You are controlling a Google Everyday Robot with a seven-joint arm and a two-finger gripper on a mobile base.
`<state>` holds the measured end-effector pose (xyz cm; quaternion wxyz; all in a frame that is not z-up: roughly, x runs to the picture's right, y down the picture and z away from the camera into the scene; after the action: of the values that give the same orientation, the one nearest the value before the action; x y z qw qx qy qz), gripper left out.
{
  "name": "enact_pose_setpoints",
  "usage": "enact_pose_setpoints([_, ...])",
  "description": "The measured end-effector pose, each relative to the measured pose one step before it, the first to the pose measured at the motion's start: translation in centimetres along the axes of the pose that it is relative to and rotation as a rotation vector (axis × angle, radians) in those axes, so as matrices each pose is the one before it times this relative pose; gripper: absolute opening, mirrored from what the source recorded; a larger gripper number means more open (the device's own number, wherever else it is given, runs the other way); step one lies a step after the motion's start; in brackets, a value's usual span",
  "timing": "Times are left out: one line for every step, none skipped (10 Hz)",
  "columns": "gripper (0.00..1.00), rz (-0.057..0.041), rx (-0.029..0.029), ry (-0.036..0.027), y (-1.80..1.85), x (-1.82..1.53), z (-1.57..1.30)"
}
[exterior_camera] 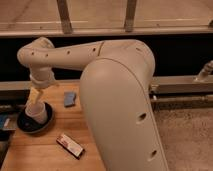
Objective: Place the eraser on the white sponge
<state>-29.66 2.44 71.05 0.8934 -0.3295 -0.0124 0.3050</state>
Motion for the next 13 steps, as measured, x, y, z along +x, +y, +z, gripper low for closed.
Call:
enact_pose_setpoints([0.80, -0.00006, -0.00008, 0.00004, 0.005, -0.002, 0.003])
enact_pose_setpoints([0.80, 0.00004, 0.00004, 0.00003, -0.003, 0.002, 0.000])
enact_pose_setpoints([0.80, -0.00009, 0.00001, -0.00007, 0.003, -0.003, -0.003])
enact_pose_setpoints([0.80, 0.00007, 0.00002, 0.00001, -0.003, 0.002, -0.002])
enact_pose_setpoints([0.80, 0.00002, -0.00005, 0.00008, 0.000, 0.002, 0.006])
enact_pose_setpoints([0.80, -0.00001, 0.00000, 0.00003, 0.000, 0.000, 0.002])
enact_pose_setpoints([0.80, -0.00003, 0.00006, -0.00007, 0.000, -0.001, -0.005])
enact_pose_setpoints([0.80, -0.00001, -0.00002, 0.00003, 0.002, 0.000, 0.000])
enact_pose_setpoints([0.80, 0.00012, -0.00006, -0.00001, -0.004, 0.002, 0.001])
enact_pose_setpoints([0.80, 0.00025, -0.00027, -0.00012, -0.006, 0.007, -0.009])
enact_pose_setpoints([0.80, -0.00121, 0.00158, 0.00646, -0.005, 0.177, 0.043])
enact_pose_setpoints([0.80, 0.00018, 0.00423, 0.01881, 0.199, 0.519, 0.533])
enact_pose_setpoints([0.80, 0.00206, 0.00204, 0.01841, 0.803, 0.665, 1.015])
